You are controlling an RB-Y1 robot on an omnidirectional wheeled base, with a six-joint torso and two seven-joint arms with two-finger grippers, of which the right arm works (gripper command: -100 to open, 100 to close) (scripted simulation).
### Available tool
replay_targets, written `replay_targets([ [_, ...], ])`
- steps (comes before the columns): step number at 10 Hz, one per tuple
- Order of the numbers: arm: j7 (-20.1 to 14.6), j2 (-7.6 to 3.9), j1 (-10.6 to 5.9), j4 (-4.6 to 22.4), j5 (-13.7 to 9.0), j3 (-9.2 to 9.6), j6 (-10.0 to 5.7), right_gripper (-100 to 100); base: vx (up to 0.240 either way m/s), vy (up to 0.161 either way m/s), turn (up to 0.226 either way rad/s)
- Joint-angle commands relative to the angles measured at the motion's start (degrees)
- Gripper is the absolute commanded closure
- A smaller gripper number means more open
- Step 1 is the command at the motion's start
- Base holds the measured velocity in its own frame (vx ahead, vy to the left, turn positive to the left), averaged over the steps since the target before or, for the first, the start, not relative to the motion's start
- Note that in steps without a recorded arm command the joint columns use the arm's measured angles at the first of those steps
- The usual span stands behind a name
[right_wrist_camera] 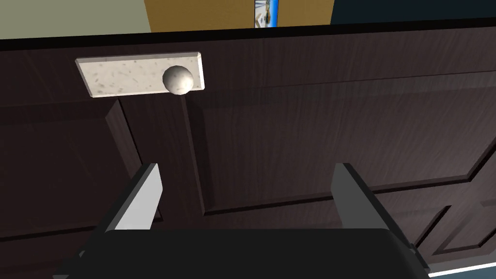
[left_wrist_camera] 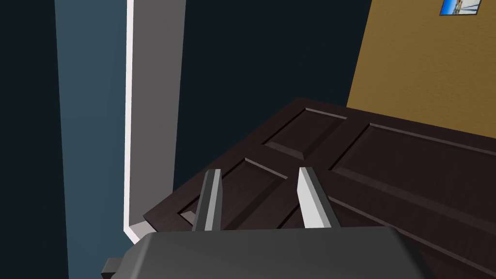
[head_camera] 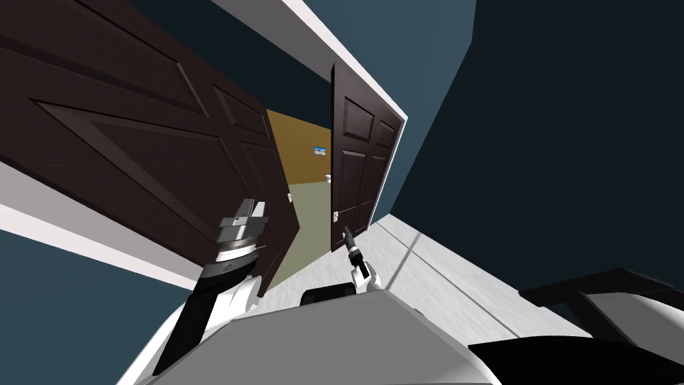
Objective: Push the door open
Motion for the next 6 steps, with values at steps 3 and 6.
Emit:
replay_targets([
  [3, 0.16, 0.24, -2.38, 5.27, -0.03, 0.92, -0.49, -100, 0.082, -0.058, 0.063],
  [6, 0.21, 0.42, -4.16, 9.17, -0.07, 1.54, -0.98, -100, 0.079, -0.053, 0.064],
])
